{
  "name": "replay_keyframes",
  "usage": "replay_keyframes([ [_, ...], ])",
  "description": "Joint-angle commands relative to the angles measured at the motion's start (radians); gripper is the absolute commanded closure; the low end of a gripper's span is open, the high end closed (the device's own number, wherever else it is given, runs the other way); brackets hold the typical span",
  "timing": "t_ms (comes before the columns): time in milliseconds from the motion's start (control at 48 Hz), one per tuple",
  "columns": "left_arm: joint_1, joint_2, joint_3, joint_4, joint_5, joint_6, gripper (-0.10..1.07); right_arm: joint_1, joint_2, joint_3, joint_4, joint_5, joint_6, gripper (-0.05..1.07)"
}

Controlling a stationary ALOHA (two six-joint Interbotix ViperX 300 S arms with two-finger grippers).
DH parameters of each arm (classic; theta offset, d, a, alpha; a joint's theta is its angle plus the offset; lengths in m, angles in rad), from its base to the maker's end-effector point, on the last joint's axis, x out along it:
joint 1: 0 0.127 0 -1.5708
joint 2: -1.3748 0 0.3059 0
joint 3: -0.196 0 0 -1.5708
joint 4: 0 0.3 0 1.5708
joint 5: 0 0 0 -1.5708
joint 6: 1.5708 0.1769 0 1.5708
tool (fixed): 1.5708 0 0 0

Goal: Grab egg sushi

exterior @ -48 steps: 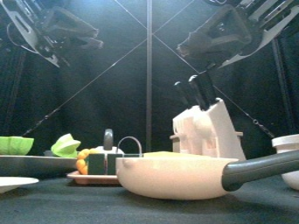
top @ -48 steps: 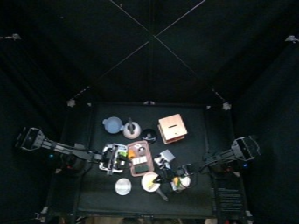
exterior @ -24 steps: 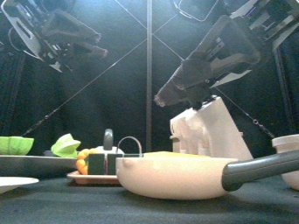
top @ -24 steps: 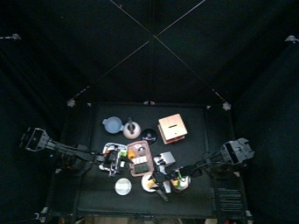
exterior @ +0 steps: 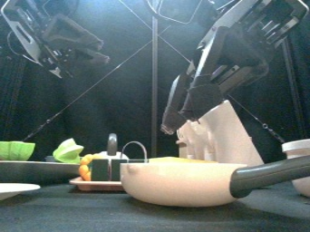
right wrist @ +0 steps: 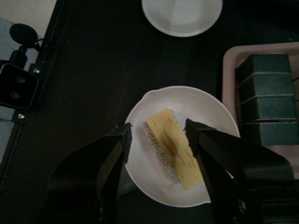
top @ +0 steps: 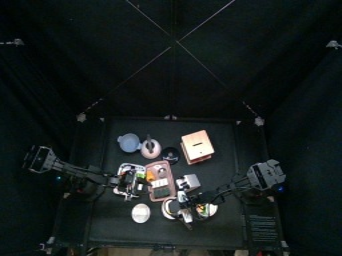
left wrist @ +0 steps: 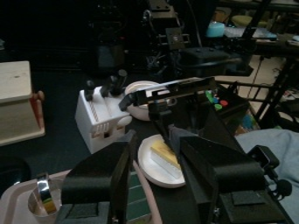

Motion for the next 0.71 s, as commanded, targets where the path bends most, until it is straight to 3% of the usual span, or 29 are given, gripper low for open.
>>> replay_keyframes([
  [0,0.018,-0.021,-0.009,-0.005,-0.011,0.003,0.22,-0.003,-0.015,-0.040,-0.011,0.038,-0.002,0.17],
  [167,0.051,-0.046,0.015,-0.005,-0.011,0.005,0.22,-0.005,0.009,-0.041,-0.021,0.060,-0.002,0.17],
  [688,0.048,-0.120,0.091,-0.009,-0.011,0.003,0.22,-0.031,0.054,-0.067,-0.130,0.141,-0.002,0.24],
])
